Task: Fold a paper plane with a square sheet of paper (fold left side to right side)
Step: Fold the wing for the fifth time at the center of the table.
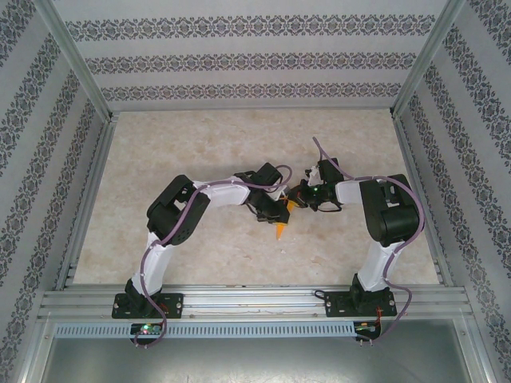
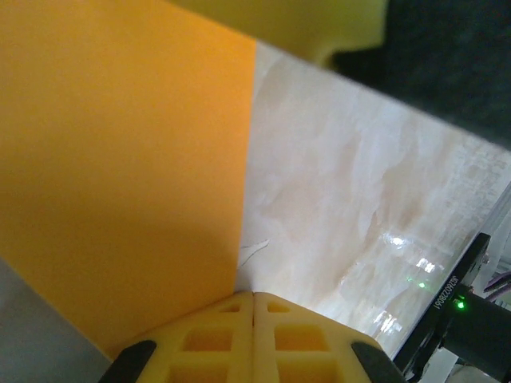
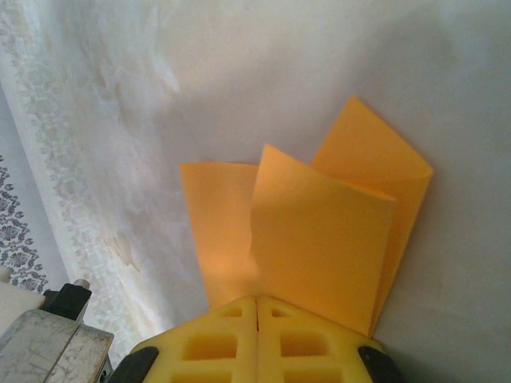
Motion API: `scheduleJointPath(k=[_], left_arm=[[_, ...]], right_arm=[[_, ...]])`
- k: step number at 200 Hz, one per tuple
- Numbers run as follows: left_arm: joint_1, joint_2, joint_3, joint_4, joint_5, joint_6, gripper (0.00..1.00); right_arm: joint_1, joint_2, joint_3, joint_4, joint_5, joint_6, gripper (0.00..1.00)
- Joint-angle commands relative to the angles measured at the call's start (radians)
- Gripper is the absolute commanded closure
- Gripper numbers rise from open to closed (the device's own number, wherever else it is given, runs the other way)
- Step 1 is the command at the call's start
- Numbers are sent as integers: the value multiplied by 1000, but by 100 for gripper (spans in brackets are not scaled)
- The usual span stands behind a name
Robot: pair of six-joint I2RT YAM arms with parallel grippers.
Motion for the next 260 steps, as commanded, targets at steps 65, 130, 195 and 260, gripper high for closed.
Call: scheduleJointPath(k=[65,130,195,260], left_arm=[[-37,-62,-176,-34,-38,68,94],[-80,-121,-239,-80,-57,154,94],[-100,-166,-312,-88,-57,172,93],[-114,-197,-355,-90,-39,179,94]], right_arm=[[11,67,-16,-144,104,-33,100],[8,71,-20,-150,108,-36,100],[5,81,-16,-155,114,-36,100],[7,88,-9,-157,114,-36,100]])
